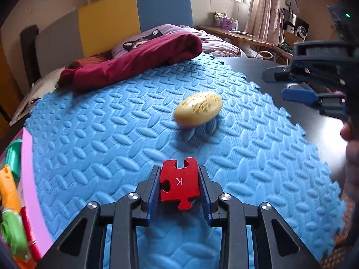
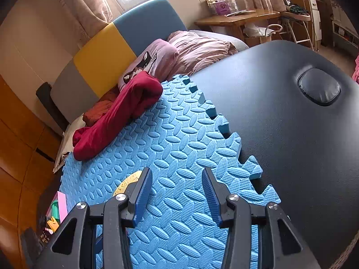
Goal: Organize rigid objects
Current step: 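Grasp the yellow egg-shaped toy with the right tool while the left tool holds the red piece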
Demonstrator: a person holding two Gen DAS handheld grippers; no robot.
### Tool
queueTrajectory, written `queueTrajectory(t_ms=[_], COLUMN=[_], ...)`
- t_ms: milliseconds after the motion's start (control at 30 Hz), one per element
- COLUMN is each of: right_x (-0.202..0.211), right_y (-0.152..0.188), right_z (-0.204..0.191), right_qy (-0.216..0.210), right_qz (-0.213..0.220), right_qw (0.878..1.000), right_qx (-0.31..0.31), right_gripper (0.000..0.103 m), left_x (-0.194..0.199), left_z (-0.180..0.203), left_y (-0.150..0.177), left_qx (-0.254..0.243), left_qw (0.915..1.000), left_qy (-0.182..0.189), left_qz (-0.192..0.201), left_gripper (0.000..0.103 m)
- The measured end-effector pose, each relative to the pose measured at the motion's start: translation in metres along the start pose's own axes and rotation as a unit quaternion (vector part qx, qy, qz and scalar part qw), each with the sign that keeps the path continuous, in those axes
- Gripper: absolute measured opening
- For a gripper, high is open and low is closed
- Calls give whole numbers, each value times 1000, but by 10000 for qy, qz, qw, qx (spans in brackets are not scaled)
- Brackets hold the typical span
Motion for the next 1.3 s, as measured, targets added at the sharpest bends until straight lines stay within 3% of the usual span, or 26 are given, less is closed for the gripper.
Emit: queueTrajectory(t_ms=[167,300,733,900,967,1167,1300], right_x=[-8,-14,-29,-52,-63,-87,-87], right_y=[15,30,56,60,59,51,49], right_z=[-15,-25,-51,-69,-79,-94,-93], right_qy=[-70,-178,-495,-556,-638,-650,-811], right_qz=[-279,-529,-995,-1226,-1241,-1181,-1267], right_qw=[9987,9964,9902,9862,9833,9677,9587], right_qx=[412,635,849,959,1167,2129,2412], right_gripper=[47,60,60,60,62,54,52], left_x=[5,6,8,9,9,9,9], left_z=[-5,-3,-4,-6,-7,-7,-6], left_y=[4,5,7,7,7,6,5], left_qx=[258,226,299,332,346,383,389], left_qw=[9995,9996,9993,9991,9990,9988,9988], left_qy=[182,155,218,243,253,280,282], left_qz=[26,54,99,99,93,84,85], left_gripper=[33,33,33,33,34,34,34])
Point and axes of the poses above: each gripper's, at about its wrist camera, not at the fingertips, and x roughly against the way its jaws point, z to its right, y to its underside, the point moved 10 cm from there along -x, roughly the way its jaws point, and after that the axes turned 11 degrees about z, right-handed, at the moved point
